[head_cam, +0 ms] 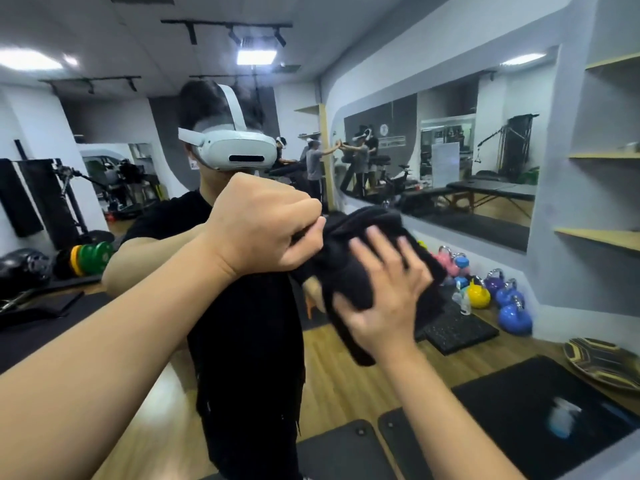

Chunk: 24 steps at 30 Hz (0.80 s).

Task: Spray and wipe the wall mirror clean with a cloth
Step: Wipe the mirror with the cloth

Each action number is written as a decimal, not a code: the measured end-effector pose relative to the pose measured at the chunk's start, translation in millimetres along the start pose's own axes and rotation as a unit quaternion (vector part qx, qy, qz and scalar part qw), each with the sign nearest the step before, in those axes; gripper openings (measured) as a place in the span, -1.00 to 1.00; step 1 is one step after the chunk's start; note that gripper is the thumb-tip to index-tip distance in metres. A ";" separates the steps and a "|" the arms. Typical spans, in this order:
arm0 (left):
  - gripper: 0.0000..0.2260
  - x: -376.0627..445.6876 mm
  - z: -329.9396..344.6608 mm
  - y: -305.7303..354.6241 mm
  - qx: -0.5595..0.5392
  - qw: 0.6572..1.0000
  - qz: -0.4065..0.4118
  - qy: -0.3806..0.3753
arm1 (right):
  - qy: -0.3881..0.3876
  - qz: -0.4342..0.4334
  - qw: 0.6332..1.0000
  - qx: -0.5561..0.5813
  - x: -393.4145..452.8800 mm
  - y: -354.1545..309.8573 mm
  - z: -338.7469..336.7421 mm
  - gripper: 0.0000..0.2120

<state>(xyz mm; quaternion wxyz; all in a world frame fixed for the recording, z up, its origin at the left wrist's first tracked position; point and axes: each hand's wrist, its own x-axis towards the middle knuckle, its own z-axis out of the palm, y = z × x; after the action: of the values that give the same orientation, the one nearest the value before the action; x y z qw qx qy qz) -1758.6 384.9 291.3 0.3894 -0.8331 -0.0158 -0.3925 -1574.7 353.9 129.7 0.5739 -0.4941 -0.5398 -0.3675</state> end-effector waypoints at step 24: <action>-0.68 -4.6 8.9 -2.7 0.034 0.999 0.028 0.007 | -0.055 -0.117 0.991 -0.043 -58.6 -16.2 8.6 -0.38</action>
<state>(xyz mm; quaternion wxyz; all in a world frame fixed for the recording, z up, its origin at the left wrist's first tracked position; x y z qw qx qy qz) -1757.0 393.9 286.5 0.4280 -0.8169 -0.0029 -0.3866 -1601.0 351.8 74.3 0.4744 -0.4712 -0.6084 -0.4276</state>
